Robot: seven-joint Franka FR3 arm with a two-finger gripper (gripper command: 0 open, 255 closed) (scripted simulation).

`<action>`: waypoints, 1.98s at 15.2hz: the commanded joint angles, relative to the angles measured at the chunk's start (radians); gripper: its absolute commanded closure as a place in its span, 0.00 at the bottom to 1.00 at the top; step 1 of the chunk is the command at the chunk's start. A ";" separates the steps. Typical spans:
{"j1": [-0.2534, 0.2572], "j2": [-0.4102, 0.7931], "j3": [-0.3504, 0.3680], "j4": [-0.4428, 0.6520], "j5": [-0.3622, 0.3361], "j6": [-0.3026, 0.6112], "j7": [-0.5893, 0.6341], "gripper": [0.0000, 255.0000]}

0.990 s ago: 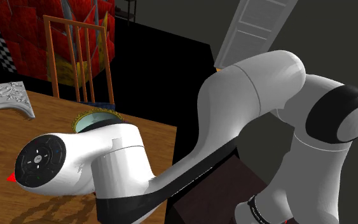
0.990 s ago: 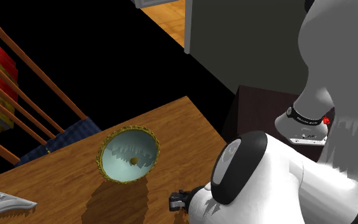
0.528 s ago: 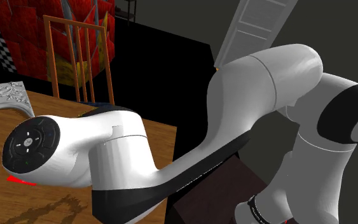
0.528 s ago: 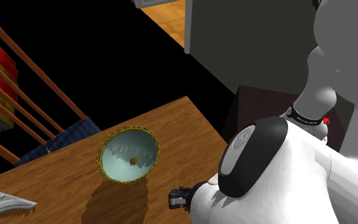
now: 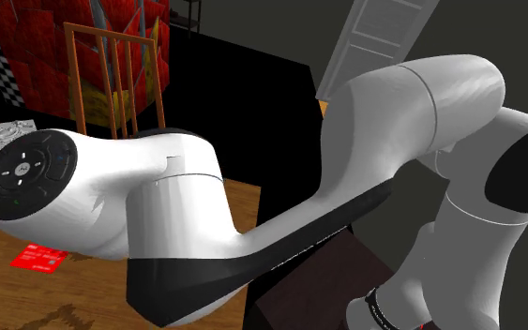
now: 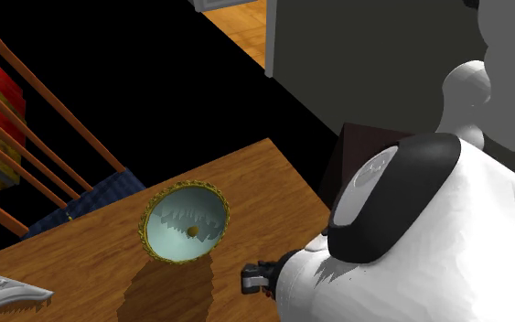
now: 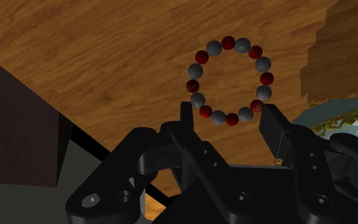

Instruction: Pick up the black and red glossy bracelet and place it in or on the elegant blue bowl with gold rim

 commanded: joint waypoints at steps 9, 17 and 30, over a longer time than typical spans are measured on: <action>0.003 -0.034 0.011 0.087 0.030 -0.102 -0.054 1.00; -0.025 0.006 -0.019 0.195 0.006 -0.137 -0.147 1.00; -0.050 0.272 -0.124 0.614 -0.102 -0.196 -0.398 1.00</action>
